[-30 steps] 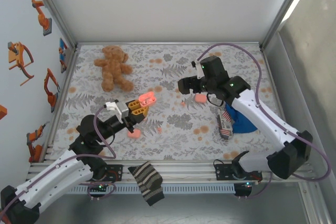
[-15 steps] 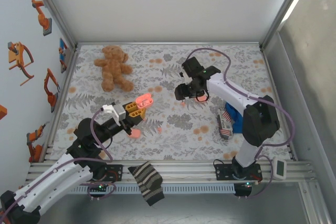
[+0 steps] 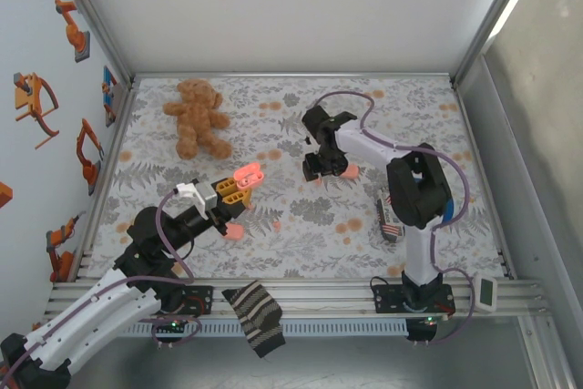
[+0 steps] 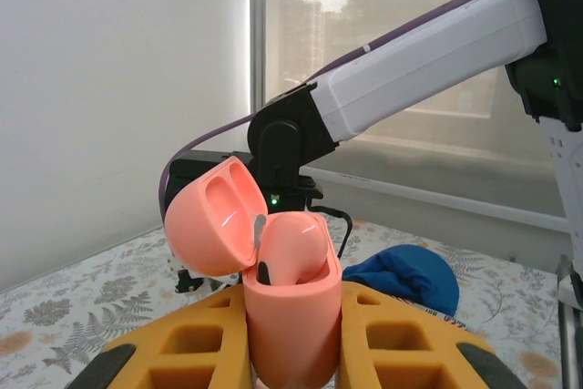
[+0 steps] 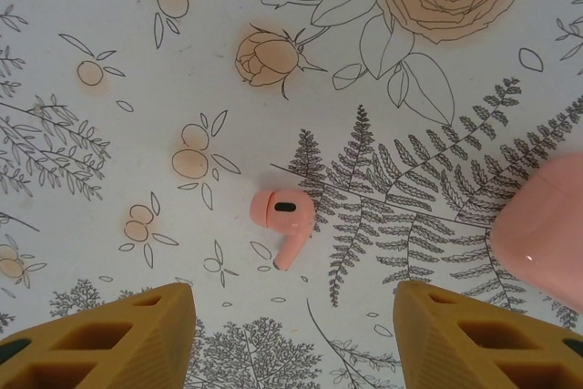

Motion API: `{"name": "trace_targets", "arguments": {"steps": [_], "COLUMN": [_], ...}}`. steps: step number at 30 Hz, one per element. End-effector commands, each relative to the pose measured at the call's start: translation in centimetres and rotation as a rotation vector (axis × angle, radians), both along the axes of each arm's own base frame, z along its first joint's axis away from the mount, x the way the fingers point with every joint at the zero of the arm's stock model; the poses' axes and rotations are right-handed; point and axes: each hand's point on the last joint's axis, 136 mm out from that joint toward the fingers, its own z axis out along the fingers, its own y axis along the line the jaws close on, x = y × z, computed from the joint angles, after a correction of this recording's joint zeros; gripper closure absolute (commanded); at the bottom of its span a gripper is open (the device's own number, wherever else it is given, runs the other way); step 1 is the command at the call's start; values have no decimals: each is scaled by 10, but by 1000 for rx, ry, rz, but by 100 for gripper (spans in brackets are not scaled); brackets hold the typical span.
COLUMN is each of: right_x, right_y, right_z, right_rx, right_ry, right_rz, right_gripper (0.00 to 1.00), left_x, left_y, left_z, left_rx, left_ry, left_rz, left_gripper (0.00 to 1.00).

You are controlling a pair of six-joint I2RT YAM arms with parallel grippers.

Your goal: Insert the wireless bluetooth earbuds into the charging case

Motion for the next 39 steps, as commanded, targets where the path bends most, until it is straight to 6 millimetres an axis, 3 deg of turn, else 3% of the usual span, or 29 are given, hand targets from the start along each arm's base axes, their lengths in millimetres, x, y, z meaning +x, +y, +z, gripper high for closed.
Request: {"name": "trace_targets", "arguments": {"steps": [1, 19, 39], "right_x": [1, 4, 6], "right_y": [0, 11, 14], "right_z": [0, -26, -39], "right_rx": [-34, -43, -58], "right_ry": [7, 60, 71], "right_rz": [23, 45, 55], "right_gripper": [43, 55, 65], "left_x": [-1, 1, 1], "left_y": [0, 2, 2], "left_z": [0, -3, -3], "left_rx": [2, 12, 11], "left_ry": [-23, -18, -19], "left_rz": [3, 16, 18], "left_gripper": [100, 100, 100]}}
